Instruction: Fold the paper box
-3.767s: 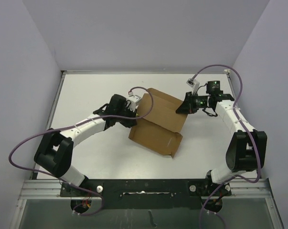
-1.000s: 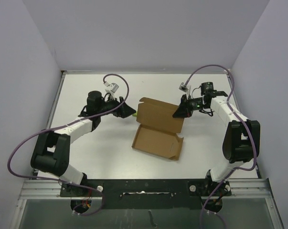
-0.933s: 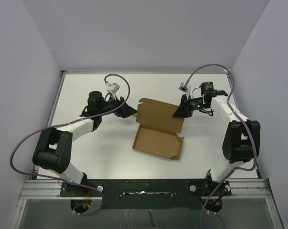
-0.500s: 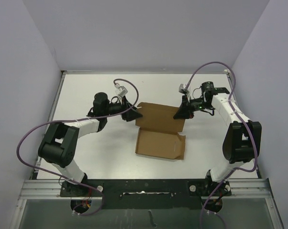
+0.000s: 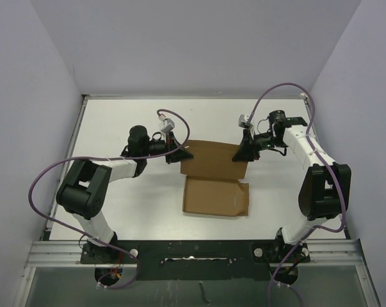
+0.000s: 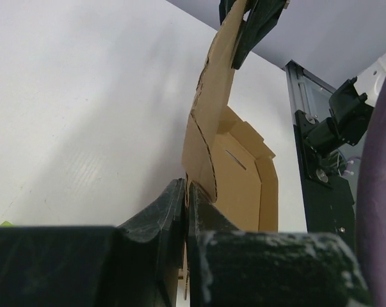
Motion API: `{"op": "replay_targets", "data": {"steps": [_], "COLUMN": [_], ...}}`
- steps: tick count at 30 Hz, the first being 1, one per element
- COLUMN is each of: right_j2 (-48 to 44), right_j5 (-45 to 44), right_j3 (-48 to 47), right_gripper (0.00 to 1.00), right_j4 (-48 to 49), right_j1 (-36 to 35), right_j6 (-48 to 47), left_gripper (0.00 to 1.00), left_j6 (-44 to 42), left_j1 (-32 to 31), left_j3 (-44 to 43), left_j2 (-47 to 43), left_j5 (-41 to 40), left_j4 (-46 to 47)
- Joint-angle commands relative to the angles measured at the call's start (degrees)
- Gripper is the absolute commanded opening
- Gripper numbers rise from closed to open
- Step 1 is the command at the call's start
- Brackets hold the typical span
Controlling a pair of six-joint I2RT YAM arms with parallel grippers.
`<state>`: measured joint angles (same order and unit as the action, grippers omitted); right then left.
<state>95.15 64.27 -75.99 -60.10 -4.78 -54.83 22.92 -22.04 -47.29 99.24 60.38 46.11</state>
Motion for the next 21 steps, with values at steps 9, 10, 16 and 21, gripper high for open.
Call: {"op": "replay_targets", "data": {"steps": [9,10,16,21], "right_j2": [-10.6,-11.8,-17.2,-12.8], "right_j5": [5.7,6.4,5.6,5.7], "right_j3": [1.6,3.0,19.2,20.6], "right_gripper": [0.8,0.81,0.89,0.89], "right_j4": [2.8,4.9,28.1,28.0], "right_j1": [7.2,9.2,17.4,18.1], "right_j6": [4.8,6.6,28.8,32.0], "left_gripper": [0.0,0.0,0.0,0.0], "left_j6": [-4.5,-5.0,-6.7,-4.9], "left_j1": [-2.4,-2.7,-4.6,-5.2], "left_j3": [11.9,12.9,18.3,21.7], "left_j2": [-6.2,-7.0,-10.7,-10.6], "left_j5": [-13.4,-14.7,-22.4,-26.2], "left_j4": [14.6,14.8,19.4,27.9]}}
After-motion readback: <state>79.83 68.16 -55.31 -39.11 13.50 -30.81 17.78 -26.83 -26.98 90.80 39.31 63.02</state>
